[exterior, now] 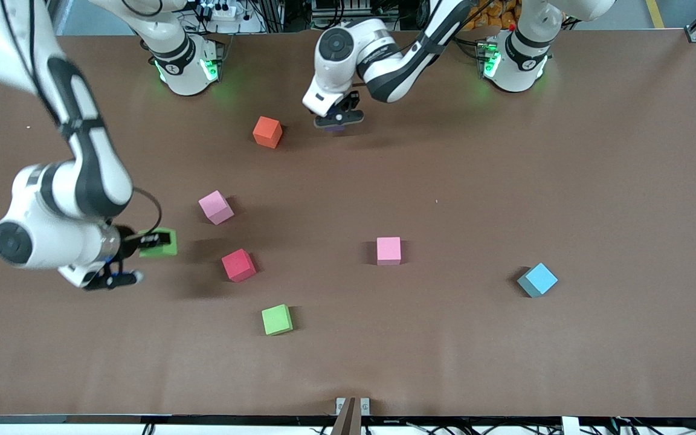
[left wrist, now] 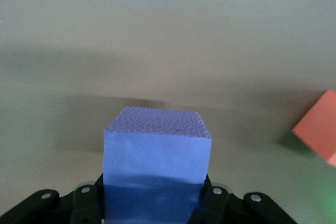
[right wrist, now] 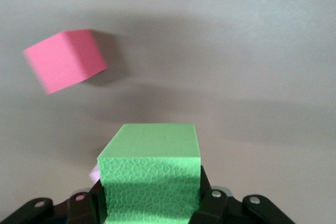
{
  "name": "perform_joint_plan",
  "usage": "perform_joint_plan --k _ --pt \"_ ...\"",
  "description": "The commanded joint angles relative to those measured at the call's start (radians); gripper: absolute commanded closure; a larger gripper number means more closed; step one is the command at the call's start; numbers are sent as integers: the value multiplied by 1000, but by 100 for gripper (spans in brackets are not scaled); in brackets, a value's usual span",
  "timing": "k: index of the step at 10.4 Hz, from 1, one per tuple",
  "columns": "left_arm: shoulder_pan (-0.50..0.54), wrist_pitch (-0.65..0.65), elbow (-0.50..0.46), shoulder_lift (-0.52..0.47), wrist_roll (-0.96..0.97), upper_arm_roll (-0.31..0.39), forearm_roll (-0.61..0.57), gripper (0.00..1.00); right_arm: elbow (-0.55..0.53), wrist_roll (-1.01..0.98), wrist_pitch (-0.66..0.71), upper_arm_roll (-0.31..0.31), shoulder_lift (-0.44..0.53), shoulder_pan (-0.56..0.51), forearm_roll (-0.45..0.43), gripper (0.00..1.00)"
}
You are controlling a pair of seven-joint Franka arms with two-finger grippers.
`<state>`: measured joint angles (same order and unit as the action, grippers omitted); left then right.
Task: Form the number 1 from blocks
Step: 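Carry the purple cube with the left gripper while the right gripper carries green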
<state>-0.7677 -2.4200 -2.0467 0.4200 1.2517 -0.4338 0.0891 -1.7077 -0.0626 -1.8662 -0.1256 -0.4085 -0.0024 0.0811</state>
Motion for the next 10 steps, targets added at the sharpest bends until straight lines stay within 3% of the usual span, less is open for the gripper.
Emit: perform_joint_plan --k 1,4,6,7,8,9,10 --pt "18 -40 -78 -30 52 -32 -119 100 -92 50 -18 7 95 128 17 92" --pt "16 -129 -140 -26 89 -55 -137 100 -93 276 -27 9 106 293 17 92" --pt "16 -142 -148 2 130 -59 -219 100 -93 355 -50 9 105 341 17 92" --pt "18 -151 -147 15 173 -63 -280 89 -93 389 -74 9 100 363 17 92" --pt "24 -157 -144 28 187 -65 -301 39 -108 391 -115 9 91 363 17 92" --pt "28 -160 -144 31 198 -68 -301 0 -140 392 -161 8 92 386 17 92" --pt "31 -160 -142 25 212 -68 -301 0 -154 436 -172 9 95 444 17 92"
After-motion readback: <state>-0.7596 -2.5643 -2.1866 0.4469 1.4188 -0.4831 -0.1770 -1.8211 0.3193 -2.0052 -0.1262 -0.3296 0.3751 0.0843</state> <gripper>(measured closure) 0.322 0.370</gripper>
